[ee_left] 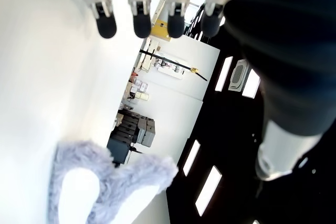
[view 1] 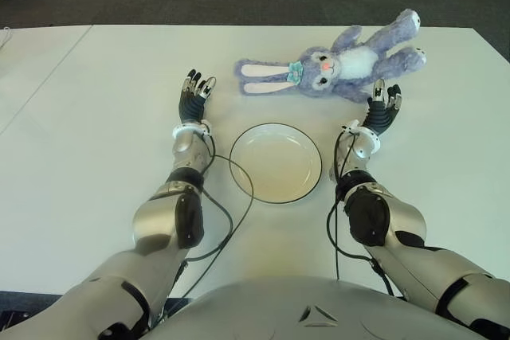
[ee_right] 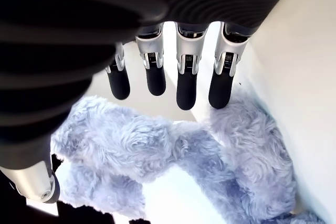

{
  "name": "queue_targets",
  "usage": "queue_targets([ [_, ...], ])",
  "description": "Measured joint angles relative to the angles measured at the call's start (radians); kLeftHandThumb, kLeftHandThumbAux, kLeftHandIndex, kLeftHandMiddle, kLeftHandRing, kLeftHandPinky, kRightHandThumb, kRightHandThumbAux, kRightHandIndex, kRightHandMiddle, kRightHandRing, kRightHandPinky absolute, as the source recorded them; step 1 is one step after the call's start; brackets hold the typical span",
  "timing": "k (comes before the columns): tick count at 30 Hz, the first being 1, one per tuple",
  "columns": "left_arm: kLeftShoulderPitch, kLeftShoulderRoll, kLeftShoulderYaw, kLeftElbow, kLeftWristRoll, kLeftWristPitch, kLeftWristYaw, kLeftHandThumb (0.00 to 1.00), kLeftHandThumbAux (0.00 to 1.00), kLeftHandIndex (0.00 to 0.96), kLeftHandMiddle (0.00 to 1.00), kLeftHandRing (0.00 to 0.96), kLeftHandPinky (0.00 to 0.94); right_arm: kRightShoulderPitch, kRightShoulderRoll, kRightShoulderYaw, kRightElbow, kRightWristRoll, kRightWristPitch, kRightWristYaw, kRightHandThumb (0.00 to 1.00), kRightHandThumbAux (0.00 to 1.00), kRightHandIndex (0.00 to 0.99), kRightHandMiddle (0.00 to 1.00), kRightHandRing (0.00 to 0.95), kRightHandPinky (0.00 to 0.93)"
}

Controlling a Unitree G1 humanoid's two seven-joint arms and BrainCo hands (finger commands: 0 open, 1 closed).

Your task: Put the doll into the plate.

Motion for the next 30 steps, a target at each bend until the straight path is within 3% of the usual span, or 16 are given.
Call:
queue_targets([
  [7,-0.002,-0.001,0.0,0.0,0.0,0.0,-0.001,0.0,0.706,0.0,0.0,0.0,0.008,-0.041,-0.004,-0.035,0.019,0.024,0.009,0.0,0.281,0.606,0.146,0.14,0.179,0.22],
  [17,-0.003,-0.001,0.0,0.0,0.0,0.0,-0.001,0.0,0.689,0.0,0.0,0.0,0.014,-0.089,-0.016,-0.07,0.033,0.047,0.055,-0.011,0.284,0.61,0.092,0.089,0.143,0.209],
  [30,-0.004,-0.001,0.0,0.0,0.0,0.0,-0.002,0.0,0.684,0.0,0.0,0.0,0.011,-0.113,-0.063,-0.072,0.045,0.042,0.105,-0.009,0.338,0.641,0.107,0.098,0.14,0.195],
])
